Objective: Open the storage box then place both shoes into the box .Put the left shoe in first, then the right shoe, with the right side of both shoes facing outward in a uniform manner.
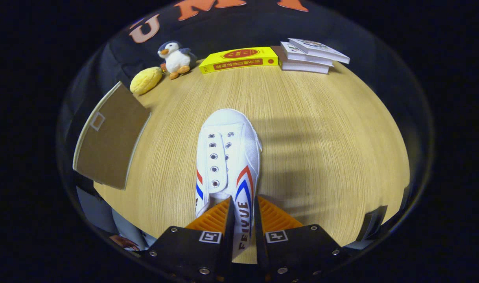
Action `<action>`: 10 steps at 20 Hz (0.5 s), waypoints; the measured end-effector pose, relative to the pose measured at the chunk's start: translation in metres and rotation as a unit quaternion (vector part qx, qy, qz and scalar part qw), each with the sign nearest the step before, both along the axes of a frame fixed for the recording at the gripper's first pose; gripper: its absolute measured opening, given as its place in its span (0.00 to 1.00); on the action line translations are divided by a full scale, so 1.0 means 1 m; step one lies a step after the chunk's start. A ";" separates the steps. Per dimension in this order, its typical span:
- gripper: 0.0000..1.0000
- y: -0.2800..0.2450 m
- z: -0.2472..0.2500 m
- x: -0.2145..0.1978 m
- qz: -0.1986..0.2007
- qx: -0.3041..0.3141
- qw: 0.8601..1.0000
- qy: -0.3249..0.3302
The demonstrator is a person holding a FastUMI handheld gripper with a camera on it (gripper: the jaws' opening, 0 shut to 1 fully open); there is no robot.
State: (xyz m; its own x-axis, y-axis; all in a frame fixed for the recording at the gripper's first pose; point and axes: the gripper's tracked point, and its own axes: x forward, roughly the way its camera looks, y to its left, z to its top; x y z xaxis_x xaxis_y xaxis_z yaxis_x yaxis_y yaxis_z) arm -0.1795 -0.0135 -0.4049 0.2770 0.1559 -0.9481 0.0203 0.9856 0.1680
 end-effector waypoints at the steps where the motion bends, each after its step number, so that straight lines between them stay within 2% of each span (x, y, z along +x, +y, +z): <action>1: 0.24 -0.002 0.002 0.002 -0.003 -0.002 1.000 0.001; 2: 0.14 -0.003 0.005 0.003 -0.007 -0.008 1.000 -0.003; 4: 0.04 0.004 0.007 0.003 -0.024 0.002 1.000 0.003; 7: 0.02 0.023 0.025 0.011 -0.055 0.038 0.998 0.002; 10: 0.02 0.042 0.053 0.033 -0.048 0.051 0.997 -0.024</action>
